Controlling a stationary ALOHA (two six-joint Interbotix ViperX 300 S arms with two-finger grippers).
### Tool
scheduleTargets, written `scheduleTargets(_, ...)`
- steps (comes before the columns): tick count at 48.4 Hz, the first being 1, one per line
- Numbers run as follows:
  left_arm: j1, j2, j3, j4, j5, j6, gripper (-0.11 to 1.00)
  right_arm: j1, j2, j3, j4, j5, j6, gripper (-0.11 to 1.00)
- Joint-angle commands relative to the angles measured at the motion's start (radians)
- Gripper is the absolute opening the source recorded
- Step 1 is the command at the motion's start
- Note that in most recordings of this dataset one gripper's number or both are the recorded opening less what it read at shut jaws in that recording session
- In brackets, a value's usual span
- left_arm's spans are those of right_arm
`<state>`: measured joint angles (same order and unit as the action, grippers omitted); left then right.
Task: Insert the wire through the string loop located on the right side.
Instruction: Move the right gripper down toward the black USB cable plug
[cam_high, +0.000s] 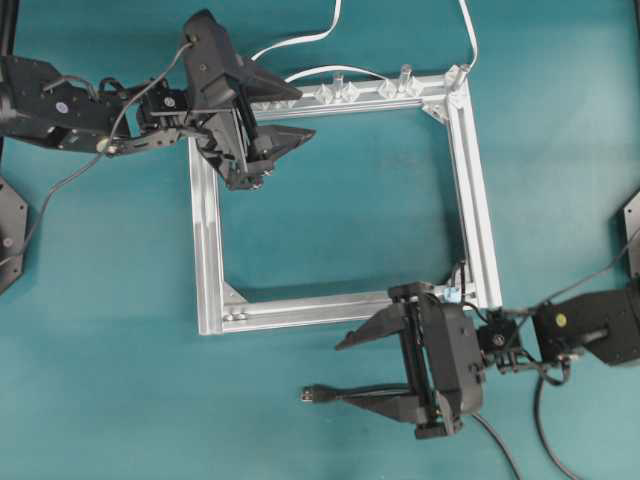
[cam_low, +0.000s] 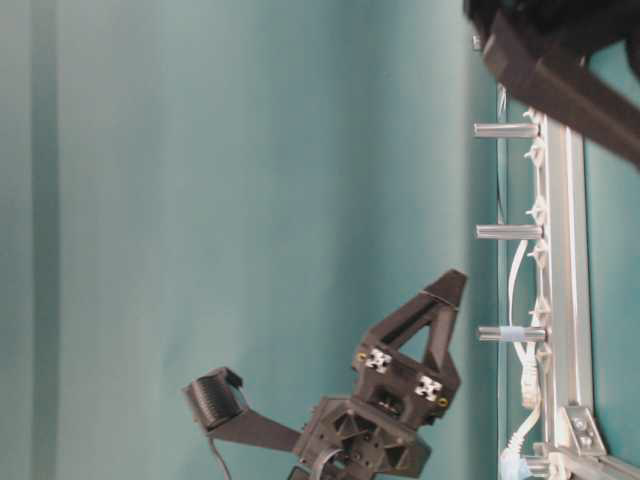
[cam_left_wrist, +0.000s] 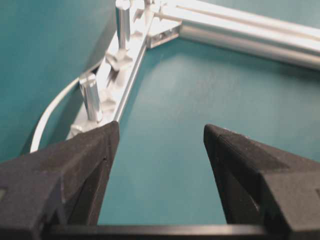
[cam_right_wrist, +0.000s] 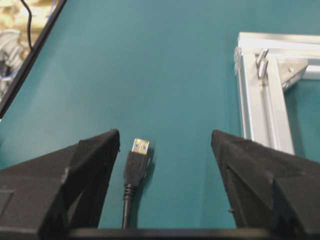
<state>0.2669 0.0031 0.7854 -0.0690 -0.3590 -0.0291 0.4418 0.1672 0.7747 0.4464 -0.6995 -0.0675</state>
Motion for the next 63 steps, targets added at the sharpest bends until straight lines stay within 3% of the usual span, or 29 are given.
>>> scheduleTargets(1, -0.002, 0.0, -0.009, 0.003, -0.005, 0.002, 0.7, 0.031, -0.003, -0.02, 0.109, -0.037, -0.057, 0.84)
scheduleTargets(6, -0.002, 0.008, -0.015, 0.005, -0.005, 0.002, 0.7, 0.052, 0.006, -0.035, 0.199, -0.055, -0.123, 0.84)
scheduleTargets(11, -0.002, 0.011, -0.017, 0.005, -0.005, 0.002, 0.7, 0.06, 0.021, -0.051, 0.229, -0.057, -0.16, 0.83)
scheduleTargets(38, -0.011, 0.003, -0.005, 0.005, -0.005, -0.005, 0.7, 0.06, 0.106, -0.089, 0.227, -0.038, -0.164, 0.84)
scheduleTargets(51, -0.012, 0.008, 0.017, 0.005, -0.005, -0.008, 0.7, 0.061, 0.143, -0.095, 0.195, -0.02, -0.163, 0.84)
scheduleTargets(63, -0.012, 0.018, 0.049, 0.005, -0.005, -0.008, 0.7, 0.101, 0.172, -0.104, 0.193, -0.015, -0.163, 0.84)
